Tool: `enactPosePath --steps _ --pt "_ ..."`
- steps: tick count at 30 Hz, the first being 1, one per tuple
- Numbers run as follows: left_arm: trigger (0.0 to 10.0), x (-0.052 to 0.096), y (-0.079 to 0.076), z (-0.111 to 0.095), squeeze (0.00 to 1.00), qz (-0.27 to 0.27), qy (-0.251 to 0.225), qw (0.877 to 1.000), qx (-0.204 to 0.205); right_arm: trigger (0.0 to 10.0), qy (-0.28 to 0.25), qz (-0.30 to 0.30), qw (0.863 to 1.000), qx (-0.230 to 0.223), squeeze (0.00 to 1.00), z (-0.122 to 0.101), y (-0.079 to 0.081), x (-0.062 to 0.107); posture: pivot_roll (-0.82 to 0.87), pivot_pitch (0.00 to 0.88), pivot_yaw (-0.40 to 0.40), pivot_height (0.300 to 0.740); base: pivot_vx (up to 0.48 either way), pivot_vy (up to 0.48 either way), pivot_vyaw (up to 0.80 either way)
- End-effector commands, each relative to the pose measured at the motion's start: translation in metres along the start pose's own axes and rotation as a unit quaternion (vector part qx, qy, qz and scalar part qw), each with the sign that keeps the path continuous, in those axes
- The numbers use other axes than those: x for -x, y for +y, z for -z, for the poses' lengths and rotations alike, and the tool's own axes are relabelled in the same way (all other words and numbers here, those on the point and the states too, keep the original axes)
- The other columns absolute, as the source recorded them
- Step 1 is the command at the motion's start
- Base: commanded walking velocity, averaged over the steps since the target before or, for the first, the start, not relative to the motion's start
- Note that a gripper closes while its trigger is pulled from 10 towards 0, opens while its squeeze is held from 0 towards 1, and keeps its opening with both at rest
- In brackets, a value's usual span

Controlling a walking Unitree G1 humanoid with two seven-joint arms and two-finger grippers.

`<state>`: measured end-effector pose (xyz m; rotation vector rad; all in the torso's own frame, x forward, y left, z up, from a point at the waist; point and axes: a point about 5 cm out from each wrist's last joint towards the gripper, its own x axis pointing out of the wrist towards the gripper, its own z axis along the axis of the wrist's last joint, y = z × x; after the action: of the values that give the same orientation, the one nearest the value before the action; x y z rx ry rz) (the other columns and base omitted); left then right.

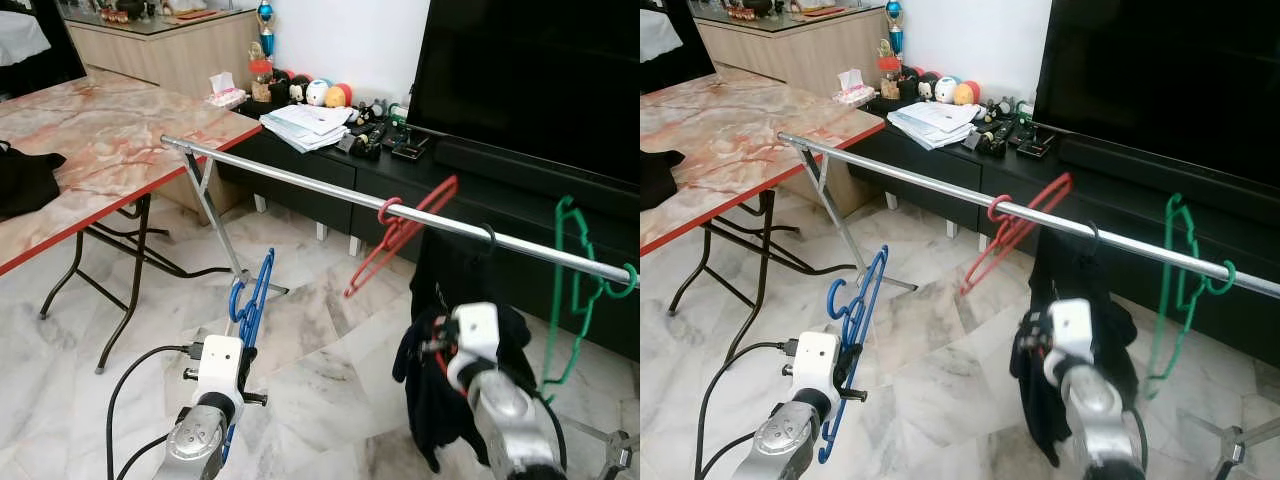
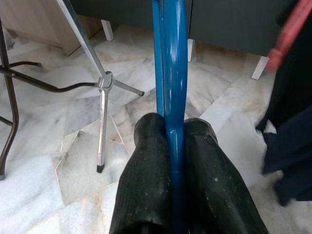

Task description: Hang hanger

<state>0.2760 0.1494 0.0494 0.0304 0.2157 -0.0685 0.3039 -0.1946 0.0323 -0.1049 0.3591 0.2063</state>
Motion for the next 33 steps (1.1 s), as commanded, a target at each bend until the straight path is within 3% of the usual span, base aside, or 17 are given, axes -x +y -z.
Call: enactPosePath --steps 1,11,17,33 --pt "10.0 0.003 0.003 0.005 0.0 -0.007 0.008 1.0 0.003 10.0 -0.001 0.001 1.0 0.012 0.0 -0.001 -0.002 0.002 -0.06 0.024 -0.001 0.74 0.0 0.0 0.0" --pt "10.0 0.005 0.004 0.006 0.0 -0.008 0.013 1.0 0.009 10.0 0.04 0.015 0.997 -0.067 0.0 0.035 0.014 0.013 -0.05 0.017 0.017 0.74 0.0 0.062 0.0" --pt "10.0 0.004 0.004 0.005 0.0 -0.005 0.011 1.0 0.008 10.0 0.056 0.018 0.996 -0.07 0.0 0.044 0.02 0.013 -0.05 0.006 0.025 0.74 0.0 0.347 0.0" --pt "10.0 0.004 0.003 0.006 0.0 0.012 0.016 1.0 0.006 10.0 0.137 0.079 0.982 -0.1 0.0 0.081 0.002 0.027 -0.04 0.0 0.043 0.74 0.0 0.347 0.0"
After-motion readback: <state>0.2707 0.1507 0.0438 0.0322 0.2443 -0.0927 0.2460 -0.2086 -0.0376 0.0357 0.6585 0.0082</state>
